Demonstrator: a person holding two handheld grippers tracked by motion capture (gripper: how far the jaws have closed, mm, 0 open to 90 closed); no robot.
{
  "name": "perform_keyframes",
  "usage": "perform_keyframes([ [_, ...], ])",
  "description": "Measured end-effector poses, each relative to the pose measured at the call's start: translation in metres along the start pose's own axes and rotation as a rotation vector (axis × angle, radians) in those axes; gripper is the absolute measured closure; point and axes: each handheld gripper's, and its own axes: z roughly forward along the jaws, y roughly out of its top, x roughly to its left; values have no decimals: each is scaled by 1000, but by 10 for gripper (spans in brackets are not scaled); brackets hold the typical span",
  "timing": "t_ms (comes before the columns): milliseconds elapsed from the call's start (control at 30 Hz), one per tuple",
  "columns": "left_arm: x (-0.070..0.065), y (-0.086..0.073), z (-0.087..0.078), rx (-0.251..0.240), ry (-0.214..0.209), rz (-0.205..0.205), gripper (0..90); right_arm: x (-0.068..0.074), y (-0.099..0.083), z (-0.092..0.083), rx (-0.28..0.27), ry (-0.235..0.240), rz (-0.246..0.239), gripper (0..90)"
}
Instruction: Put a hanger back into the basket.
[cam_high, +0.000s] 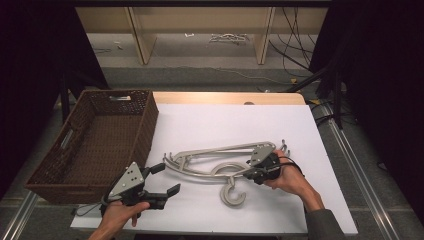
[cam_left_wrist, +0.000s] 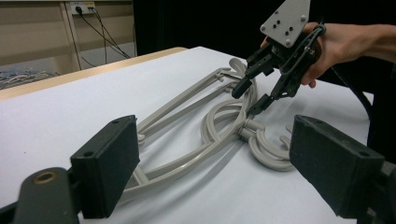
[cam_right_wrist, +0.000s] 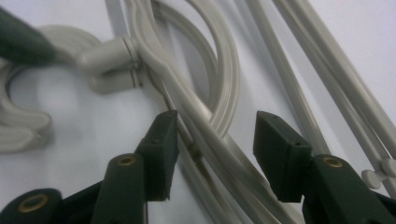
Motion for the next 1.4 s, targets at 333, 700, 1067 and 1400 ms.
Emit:
perform_keyframes([
  [333,-3,-1,3,20,-5,21,161,-6,-1,-1,-13,47,-52,608],
  [700,-5,-1,7,36,-8,37,161,-9,0,-3,-11,78,-163,699],
  [1067,-7,-1,8,57,-3,73,163,-8,4,-11,-16,79,-266,738],
  [1400,-11,6,36,65,8,175,175,-5,11,-21,-20,73,-309,764],
])
